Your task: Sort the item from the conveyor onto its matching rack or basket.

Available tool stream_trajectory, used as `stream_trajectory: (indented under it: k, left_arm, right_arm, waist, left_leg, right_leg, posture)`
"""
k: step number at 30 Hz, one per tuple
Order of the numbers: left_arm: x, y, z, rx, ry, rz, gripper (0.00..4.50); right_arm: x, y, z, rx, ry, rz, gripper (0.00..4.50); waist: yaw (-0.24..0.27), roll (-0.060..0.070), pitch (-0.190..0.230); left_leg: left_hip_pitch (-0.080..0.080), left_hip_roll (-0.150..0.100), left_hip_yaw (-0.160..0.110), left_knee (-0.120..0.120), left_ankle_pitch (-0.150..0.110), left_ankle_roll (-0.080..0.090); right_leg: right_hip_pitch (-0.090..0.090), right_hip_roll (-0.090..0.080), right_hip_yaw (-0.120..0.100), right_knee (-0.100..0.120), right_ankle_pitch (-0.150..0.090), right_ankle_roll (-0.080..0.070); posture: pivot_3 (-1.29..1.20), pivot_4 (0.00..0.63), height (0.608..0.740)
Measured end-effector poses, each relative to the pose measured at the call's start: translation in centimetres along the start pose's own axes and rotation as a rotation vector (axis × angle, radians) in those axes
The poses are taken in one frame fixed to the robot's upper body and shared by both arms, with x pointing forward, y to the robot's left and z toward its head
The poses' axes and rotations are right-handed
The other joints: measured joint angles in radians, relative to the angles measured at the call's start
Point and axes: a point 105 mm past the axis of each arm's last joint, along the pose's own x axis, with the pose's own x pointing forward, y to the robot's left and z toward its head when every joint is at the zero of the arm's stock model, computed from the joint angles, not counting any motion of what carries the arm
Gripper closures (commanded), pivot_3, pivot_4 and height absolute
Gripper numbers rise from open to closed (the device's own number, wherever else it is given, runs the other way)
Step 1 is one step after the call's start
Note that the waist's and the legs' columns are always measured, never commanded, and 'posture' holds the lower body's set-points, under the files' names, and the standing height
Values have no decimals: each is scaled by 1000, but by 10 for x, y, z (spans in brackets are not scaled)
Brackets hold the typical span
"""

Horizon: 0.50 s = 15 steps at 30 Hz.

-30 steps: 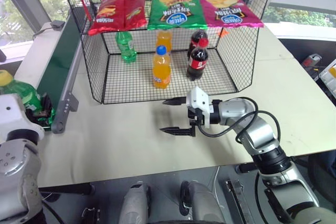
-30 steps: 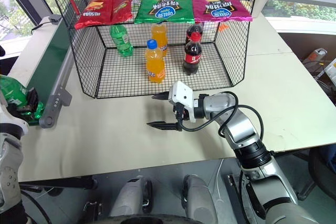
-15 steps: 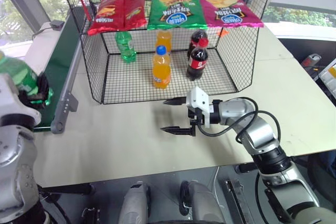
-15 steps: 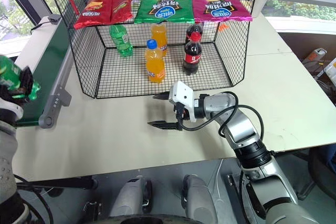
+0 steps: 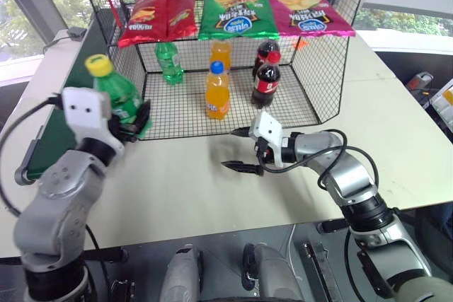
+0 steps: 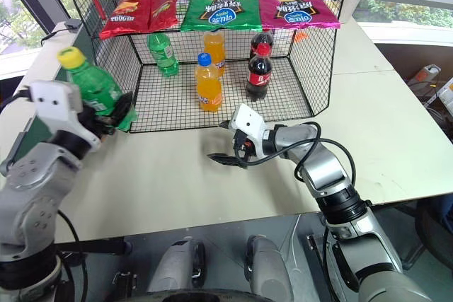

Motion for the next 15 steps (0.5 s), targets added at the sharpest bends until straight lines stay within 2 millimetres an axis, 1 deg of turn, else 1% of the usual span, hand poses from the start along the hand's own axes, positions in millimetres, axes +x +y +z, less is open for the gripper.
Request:
stream_trajectory:
  k: [3, 6, 11, 15]
  left_arm:
    - [19, -13, -7, -8, -2, -42, 1639]
    - [36, -21, -20, -4, 12, -52, 1639]
    - [55, -26, -50, 22, 75, -35, 1639]
    - [68, -24, -57, 41, 89, 10, 1639]
  right_arm:
    - [4, 0, 1, 27, 7, -8, 0]
    - [4, -3, -2, 30, 29, -35, 0]
    - [3, -7, -6, 25, 56, -68, 0]
    - [3, -10, -8, 18, 67, -85, 0]
  waist:
    - [-1, 0, 0]
    - [-2, 0, 0]
    - [-3, 0, 0]
    - [-2, 0, 0]
  left_leg:
    - [0, 0, 0, 0, 0, 0]
    - [0, 0, 0, 0, 0, 0]
    - [0, 0, 1, -1, 0, 0]
    - [0, 0, 1, -1, 0, 0]
  right_leg:
    - [0, 0, 0, 0, 0, 0]
    - [0, 0, 0, 0, 0, 1]
    - [-1, 0, 0, 0, 0, 1]
    - [-1, 0, 0, 0, 0, 1]
  posture:
    - [0, 150, 740]
    - [0, 150, 740]
    - [0, 150, 740]
    - [0, 150, 740]
